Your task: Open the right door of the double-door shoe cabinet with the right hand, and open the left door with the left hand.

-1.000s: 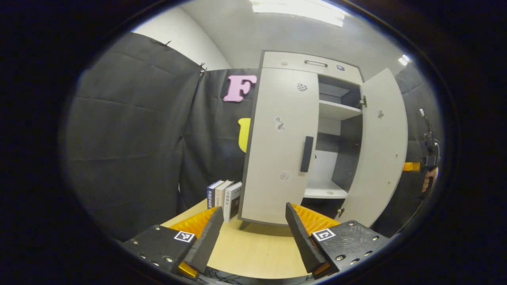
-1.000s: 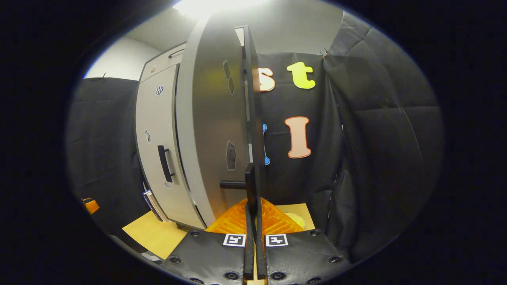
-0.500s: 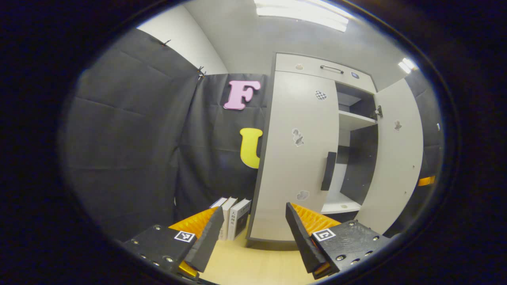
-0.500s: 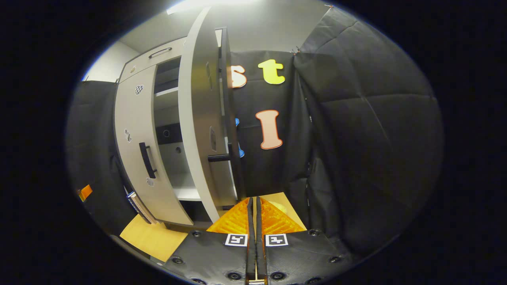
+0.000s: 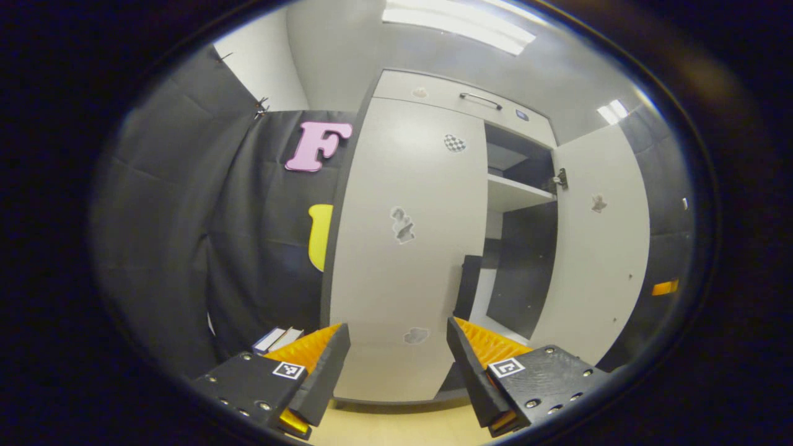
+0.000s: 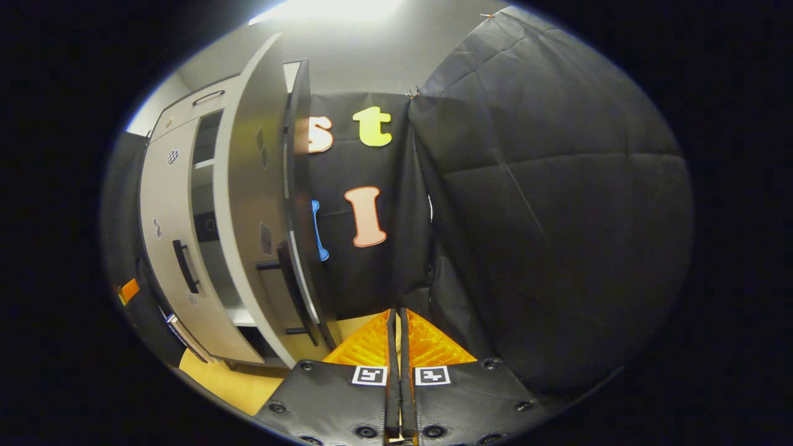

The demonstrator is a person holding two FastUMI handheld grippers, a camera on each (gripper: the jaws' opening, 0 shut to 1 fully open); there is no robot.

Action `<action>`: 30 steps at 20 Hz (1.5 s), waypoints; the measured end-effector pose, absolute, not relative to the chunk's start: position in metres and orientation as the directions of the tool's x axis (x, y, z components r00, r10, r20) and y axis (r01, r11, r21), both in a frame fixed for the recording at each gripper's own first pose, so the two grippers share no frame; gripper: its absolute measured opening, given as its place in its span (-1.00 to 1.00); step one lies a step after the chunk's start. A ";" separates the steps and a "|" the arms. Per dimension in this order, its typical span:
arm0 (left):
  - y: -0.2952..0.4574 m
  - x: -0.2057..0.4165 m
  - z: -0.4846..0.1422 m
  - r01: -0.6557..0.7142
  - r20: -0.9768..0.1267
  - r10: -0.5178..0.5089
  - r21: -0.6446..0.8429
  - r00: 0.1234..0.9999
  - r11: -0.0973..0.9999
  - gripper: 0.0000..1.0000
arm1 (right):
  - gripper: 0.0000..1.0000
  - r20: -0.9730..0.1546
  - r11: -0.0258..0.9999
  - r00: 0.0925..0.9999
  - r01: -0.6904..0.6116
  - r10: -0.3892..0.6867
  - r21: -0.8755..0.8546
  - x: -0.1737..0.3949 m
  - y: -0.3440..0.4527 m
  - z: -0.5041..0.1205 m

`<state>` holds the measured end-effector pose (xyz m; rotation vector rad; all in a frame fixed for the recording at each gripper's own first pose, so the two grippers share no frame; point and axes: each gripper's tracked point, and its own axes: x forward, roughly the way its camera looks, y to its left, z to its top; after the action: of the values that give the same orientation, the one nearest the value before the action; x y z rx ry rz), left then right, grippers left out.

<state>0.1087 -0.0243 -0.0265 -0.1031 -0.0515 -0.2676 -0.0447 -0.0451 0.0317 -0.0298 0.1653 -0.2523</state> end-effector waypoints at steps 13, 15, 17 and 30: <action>-0.141 0.201 -0.014 0.268 0.071 -0.264 -0.048 0.962 0.962 0.82 | -0.84 -0.121 0.971 0.964 0.238 -0.235 0.015 0.063 -0.115 0.024; -0.152 0.210 -0.012 0.268 0.078 -0.265 -0.032 0.961 0.963 0.83 | -0.65 -0.104 0.961 0.956 0.271 -0.275 -0.047 0.073 -0.131 0.019; -0.160 0.221 -0.016 0.257 0.070 -0.255 -0.019 0.964 0.966 0.82 | -0.34 -0.123 0.961 0.954 0.267 -0.274 -0.071 0.079 -0.132 0.009; -0.169 0.256 -0.011 0.142 0.080 -0.136 -0.067 0.987 0.988 0.00 | 0.80 -0.112 0.963 0.957 0.260 -0.267 -0.070 0.110 -0.159 -0.016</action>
<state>0.2555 -0.1685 -0.0112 -0.0731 -0.0752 -0.1395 0.1098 -0.1588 -0.0159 -0.0552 0.1211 -0.2675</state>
